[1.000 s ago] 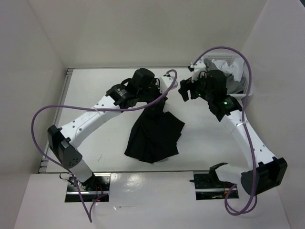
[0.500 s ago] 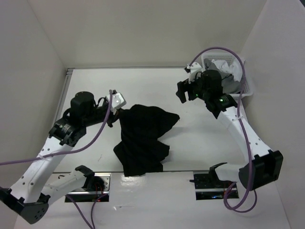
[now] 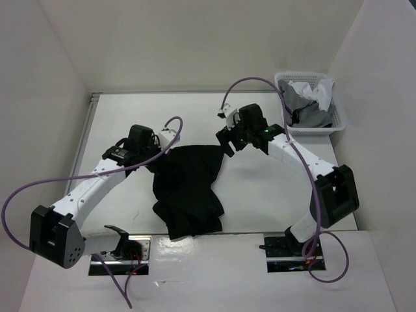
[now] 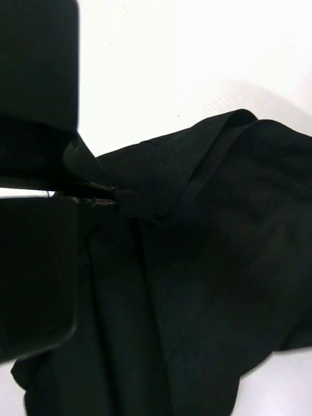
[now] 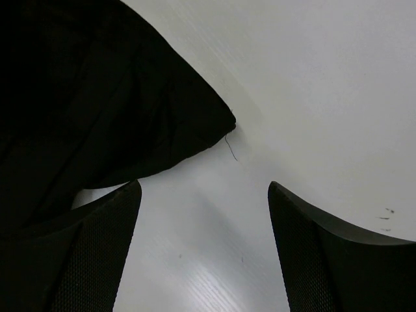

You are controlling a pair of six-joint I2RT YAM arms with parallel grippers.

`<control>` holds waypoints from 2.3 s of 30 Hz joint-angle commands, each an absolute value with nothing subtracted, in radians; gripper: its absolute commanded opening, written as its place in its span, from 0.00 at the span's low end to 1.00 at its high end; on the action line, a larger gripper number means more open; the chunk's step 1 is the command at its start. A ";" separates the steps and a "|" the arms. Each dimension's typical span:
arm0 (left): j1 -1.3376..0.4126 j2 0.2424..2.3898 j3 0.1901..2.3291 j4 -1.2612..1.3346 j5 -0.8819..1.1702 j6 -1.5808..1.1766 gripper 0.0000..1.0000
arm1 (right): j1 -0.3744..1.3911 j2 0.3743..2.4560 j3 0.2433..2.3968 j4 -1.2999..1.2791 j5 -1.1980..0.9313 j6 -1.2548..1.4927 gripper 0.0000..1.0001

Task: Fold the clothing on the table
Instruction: Flatten the skirt out

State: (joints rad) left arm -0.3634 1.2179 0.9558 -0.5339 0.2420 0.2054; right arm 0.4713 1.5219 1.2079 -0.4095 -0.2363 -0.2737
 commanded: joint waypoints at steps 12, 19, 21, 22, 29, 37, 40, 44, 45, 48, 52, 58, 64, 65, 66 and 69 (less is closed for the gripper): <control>-0.360 1.243 1.000 -0.505 0.164 0.143 0.00 | 0.402 1.808 1.238 -0.325 -0.422 -0.288 0.71; -0.360 1.243 1.000 -0.495 0.155 0.143 0.00 | 0.304 1.904 1.293 -0.293 -0.632 -0.242 0.68; -0.360 1.243 1.000 -0.495 0.155 0.143 0.00 | 0.269 1.939 1.315 -0.293 -0.687 -0.233 0.68; -0.360 1.243 1.000 -0.495 0.155 0.143 0.00 | 0.259 1.954 1.343 -0.305 -0.739 -0.224 0.68; -0.360 1.253 1.000 -0.495 0.155 0.143 0.00 | 0.235 2.054 1.394 -0.336 -0.932 -0.213 0.68; -0.360 1.264 1.000 -0.495 0.155 0.143 0.00 | 0.225 2.143 1.442 -0.397 -1.054 -0.256 0.67; -0.360 1.273 1.000 -0.495 0.155 0.143 0.00 | 0.225 2.155 1.442 -0.397 -1.063 -0.256 0.65; -0.360 1.273 1.000 -0.495 0.164 0.143 0.00 | 0.225 2.186 1.460 -0.397 -1.063 -0.256 0.59; -0.360 1.273 1.000 -0.495 0.164 0.143 0.00 | 0.225 2.186 1.460 -0.397 -1.063 -0.256 0.58; -0.360 1.273 1.000 -0.495 0.164 0.143 0.00 | 0.225 2.206 1.470 -0.407 -1.072 -0.265 0.53; -0.360 1.273 1.000 -0.495 0.164 0.143 0.00 | 0.225 2.217 1.499 -0.425 -1.081 -0.265 0.50; -0.360 1.273 1.000 -0.495 0.173 0.143 0.00 | 0.225 2.249 1.528 -0.436 -1.103 -0.265 0.46; -0.360 1.282 1.000 -0.495 0.173 0.152 0.00 | 0.225 2.278 1.592 -0.465 -1.144 -0.265 0.43; -0.360 1.282 1.000 -0.495 0.173 0.152 0.00 | 0.225 2.289 1.592 -0.465 -1.144 -0.265 0.42; -0.360 1.282 1.000 -0.495 0.182 0.152 0.00 | 0.235 2.289 1.592 -0.465 -1.144 -0.265 0.42; -0.360 1.292 1.000 -0.505 0.183 0.152 0.00 | 0.235 2.299 1.601 -0.474 -1.155 -0.265 0.39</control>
State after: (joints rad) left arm -0.3614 1.2758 0.9752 -0.5091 0.1585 0.1532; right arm 0.2291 2.2852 1.5620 -0.4458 -1.1130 -0.2516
